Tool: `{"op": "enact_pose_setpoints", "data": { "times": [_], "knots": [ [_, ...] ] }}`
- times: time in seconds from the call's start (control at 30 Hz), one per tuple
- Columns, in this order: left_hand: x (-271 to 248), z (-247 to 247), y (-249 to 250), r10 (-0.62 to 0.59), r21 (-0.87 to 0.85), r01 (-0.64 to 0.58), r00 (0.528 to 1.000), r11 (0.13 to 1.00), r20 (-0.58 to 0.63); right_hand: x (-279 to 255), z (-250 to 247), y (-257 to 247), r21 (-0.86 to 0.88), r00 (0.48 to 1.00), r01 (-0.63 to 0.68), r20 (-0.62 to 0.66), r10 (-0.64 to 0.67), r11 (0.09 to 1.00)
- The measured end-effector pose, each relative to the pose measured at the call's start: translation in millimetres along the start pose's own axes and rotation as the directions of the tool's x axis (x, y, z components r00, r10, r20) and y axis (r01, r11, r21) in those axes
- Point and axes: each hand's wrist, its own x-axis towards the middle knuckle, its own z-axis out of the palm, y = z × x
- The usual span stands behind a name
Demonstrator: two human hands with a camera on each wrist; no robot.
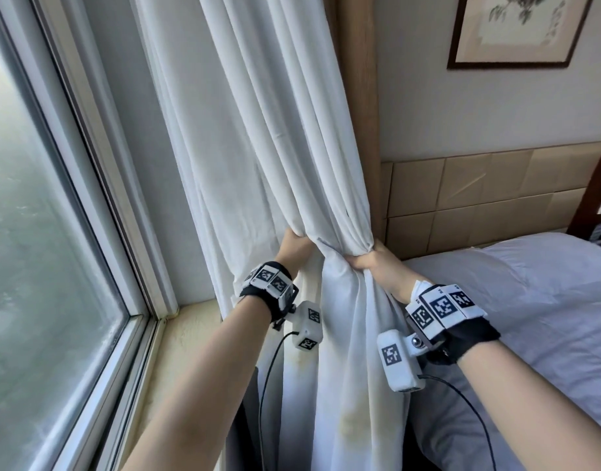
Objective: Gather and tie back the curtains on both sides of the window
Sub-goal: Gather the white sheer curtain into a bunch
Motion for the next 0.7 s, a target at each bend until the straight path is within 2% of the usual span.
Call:
{"op": "enact_pose_setpoints", "data": {
  "times": [0.07, 0.13, 0.23, 0.3, 0.4, 0.47, 0.57, 0.7],
  "knots": [
    [-1, 8, 2, 0.006, 0.010, -0.006, 1.000, 1.000, 0.026, -1, -2, -3, 0.048, 1.000, -0.014, 0.004, 0.014, 0.999],
    [3, 10, -3, -0.057, -0.004, 0.057, 0.997, 0.998, 0.043, -7, -5, -4, 0.109, 0.999, -0.019, 0.030, 0.016, 0.994],
    [3, 8, -10, -0.083, -0.104, 0.107, 0.975, 0.989, 0.207, -12, -11, -4, 0.176, 0.997, 0.005, 0.076, -0.018, 0.984],
    [1, 3, -12, -0.066, -0.174, 0.117, 0.960, 0.978, 0.272, -12, -13, -6, 0.157, 0.999, 0.035, 0.022, -0.039, 0.987],
    [-2, -9, -15, -0.096, -0.127, 0.147, 0.935, 0.981, 0.341, -7, -25, -8, 0.094, 0.996, 0.053, -0.077, -0.045, 0.994],
    [-4, -15, -15, -0.145, -0.067, 0.177, 0.932, 0.982, 0.333, -6, -30, -10, 0.119, 0.998, 0.042, -0.046, -0.036, 0.992],
    [-6, -13, -14, -0.162, -0.102, 0.197, 0.947, 0.975, 0.279, -7, -24, -12, 0.198, 0.998, 0.008, 0.057, -0.020, 0.980],
    [-7, -5, -10, -0.136, -0.122, 0.161, 0.972, 0.979, 0.194, -3, -3, -16, 0.122, 0.995, 0.000, 0.100, -0.013, 0.993]
  ]
}}
